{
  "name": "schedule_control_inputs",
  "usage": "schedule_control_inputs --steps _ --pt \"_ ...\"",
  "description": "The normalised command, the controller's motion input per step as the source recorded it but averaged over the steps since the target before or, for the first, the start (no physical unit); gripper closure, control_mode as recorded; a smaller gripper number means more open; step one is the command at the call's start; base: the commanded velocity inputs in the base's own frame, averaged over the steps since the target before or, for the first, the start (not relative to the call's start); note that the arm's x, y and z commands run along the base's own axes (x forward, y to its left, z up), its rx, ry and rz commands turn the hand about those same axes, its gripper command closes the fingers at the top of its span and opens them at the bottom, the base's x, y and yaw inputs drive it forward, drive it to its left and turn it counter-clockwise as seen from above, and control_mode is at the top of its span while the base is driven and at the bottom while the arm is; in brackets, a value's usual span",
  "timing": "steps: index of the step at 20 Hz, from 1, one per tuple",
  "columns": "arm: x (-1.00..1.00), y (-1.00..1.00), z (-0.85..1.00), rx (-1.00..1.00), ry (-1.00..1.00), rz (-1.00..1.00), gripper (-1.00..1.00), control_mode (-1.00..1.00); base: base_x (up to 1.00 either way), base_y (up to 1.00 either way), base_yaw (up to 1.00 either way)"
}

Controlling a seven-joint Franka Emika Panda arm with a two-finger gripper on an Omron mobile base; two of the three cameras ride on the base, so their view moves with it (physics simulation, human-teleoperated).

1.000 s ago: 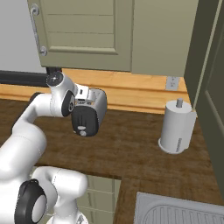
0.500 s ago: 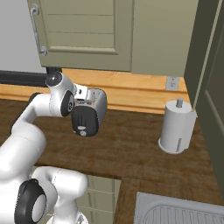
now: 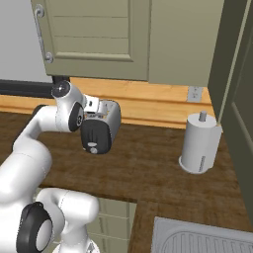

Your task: Start the toaster. Once the lever pops up, take the bread to the plate on the dining counter.

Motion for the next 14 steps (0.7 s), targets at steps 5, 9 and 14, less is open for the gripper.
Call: schedule_control_inputs --steps 5,9,14 --pt "0.00 0.00 0.00 0.00 0.00 0.00 -1.00 -1.00 0.00 0.00 0.00" --pt "0.00 0.00 0.00 0.00 0.00 0.00 -1.00 -1.00 0.00 0.00 0.00" --pt "0.00 0.00 0.00 0.00 0.00 0.00 -1.00 -1.00 0.00 0.00 0.00"
